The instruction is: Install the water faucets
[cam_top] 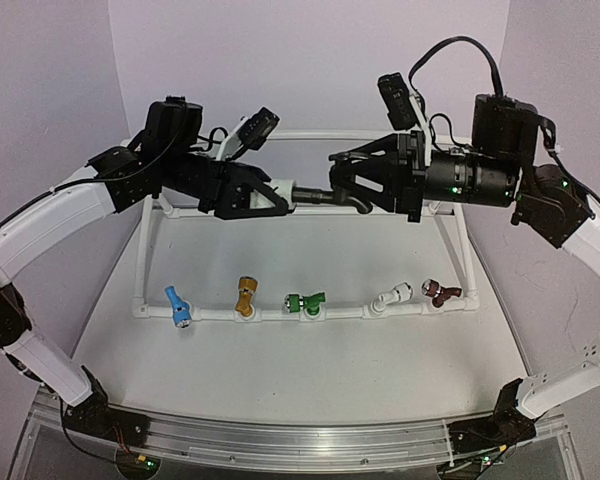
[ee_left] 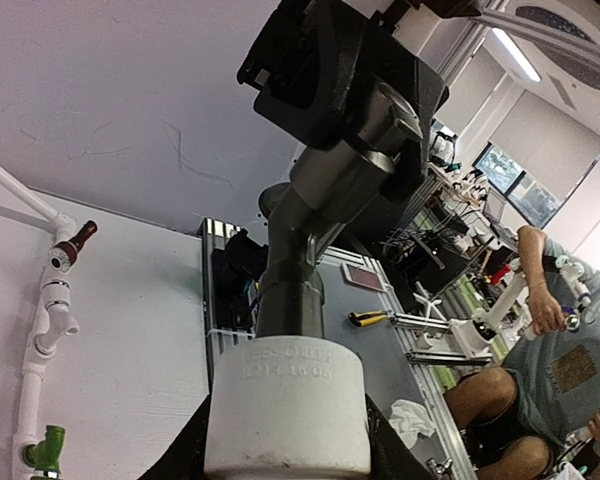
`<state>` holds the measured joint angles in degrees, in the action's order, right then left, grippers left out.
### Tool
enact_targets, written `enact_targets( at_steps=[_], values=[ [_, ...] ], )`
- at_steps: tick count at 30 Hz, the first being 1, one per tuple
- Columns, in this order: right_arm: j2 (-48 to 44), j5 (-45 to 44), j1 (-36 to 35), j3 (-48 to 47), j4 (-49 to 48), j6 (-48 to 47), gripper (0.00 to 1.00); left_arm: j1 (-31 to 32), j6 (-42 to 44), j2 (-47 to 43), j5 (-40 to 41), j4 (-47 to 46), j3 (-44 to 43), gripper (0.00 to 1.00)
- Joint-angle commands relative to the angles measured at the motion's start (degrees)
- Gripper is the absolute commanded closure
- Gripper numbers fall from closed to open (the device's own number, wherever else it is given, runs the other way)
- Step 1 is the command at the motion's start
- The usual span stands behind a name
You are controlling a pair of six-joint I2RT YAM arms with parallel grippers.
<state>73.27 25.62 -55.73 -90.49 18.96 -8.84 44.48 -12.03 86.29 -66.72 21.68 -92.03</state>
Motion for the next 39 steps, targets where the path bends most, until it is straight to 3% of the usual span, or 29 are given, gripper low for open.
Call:
enact_targets(
  at_steps=[1,4,7,12,17,23,29,32,36,39],
  values=[
    [0.52,1.52,0.10,-3.42,-1.06,1.06,1.00,1.12,13.21,-4.47,7.51,5.00,-1.82,0.72],
    [0.76,2.54,0.13,-4.47,-1.11,1.75,1.00,1.62,21.48,-5.66,14.05,7.65,-0.76,0.61],
    [0.94,4.43,0.17,-5.29,-1.16,2.45,1.00,2.03,25.94,-6.35,20.17,7.88,0.14,0.57],
    [0.99,6.21,0.11,-5.95,-1.11,2.73,1.00,2.28,29.49,-8.16,28.44,4.99,2.57,0.45],
    [0.82,3.99,0.09,-6.46,-1.03,0.56,1.00,2.28,28.62,-10.60,32.54,3.04,5.55,0.24],
    [0.52,-4.02,0.12,-7.53,-1.03,-6.05,1.00,2.17,16.93,-13.67,30.08,2.97,7.78,0.18],
    [0.97,-7.78,0.14,-9.78,-1.21,-10.62,1.00,0.58,4.18,-14.96,21.17,-0.91,10.41,0.21],
    [1.11,-6.54,0.16,-10.18,-1.20,-10.94,1.00,-1.11,-5.91,-14.94,14.65,-11.26,14.00,0.19],
    [1.31,-4.87,0.16,-10.36,-1.20,-10.56,1.00,-2.47,-23.13,-12.32,7.58,-30.77,17.74,0.02],
    [1.52,-4.36,0.13,-10.61,-1.20,-10.35,1.00,-2.56,-33.61,-8.92,4.56,-41.89,17.98,0.00]
  ],
)
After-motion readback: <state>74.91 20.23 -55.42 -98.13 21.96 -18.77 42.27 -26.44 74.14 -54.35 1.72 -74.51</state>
